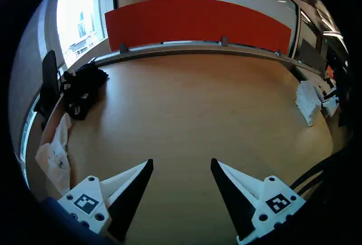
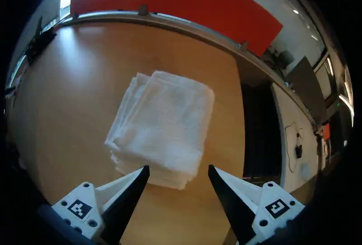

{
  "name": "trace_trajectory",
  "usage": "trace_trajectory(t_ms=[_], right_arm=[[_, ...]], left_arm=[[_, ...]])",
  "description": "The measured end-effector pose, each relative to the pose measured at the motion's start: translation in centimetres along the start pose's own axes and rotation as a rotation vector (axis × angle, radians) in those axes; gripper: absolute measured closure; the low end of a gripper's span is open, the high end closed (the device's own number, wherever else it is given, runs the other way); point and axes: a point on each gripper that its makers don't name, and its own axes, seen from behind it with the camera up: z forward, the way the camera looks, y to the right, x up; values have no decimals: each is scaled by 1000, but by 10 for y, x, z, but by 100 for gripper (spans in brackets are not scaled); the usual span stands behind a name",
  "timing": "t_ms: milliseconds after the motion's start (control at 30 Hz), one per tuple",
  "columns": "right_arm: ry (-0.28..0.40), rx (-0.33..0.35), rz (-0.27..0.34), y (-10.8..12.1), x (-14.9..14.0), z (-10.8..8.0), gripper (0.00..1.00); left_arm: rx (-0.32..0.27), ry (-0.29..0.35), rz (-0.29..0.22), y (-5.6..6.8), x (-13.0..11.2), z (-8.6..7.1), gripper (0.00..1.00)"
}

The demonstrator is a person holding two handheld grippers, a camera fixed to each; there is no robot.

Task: Fold towel

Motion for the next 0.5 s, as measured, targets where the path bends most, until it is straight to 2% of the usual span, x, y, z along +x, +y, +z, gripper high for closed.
trace_trajectory(t_ms=[200,500], right_arm=[[42,44,19,-22,16,0,0],[57,95,-10,-56,28,8,0]], left_arm=[[0,6,-2,-1,3,-1,6],[7,6,-11,-6,-1,-4,6]])
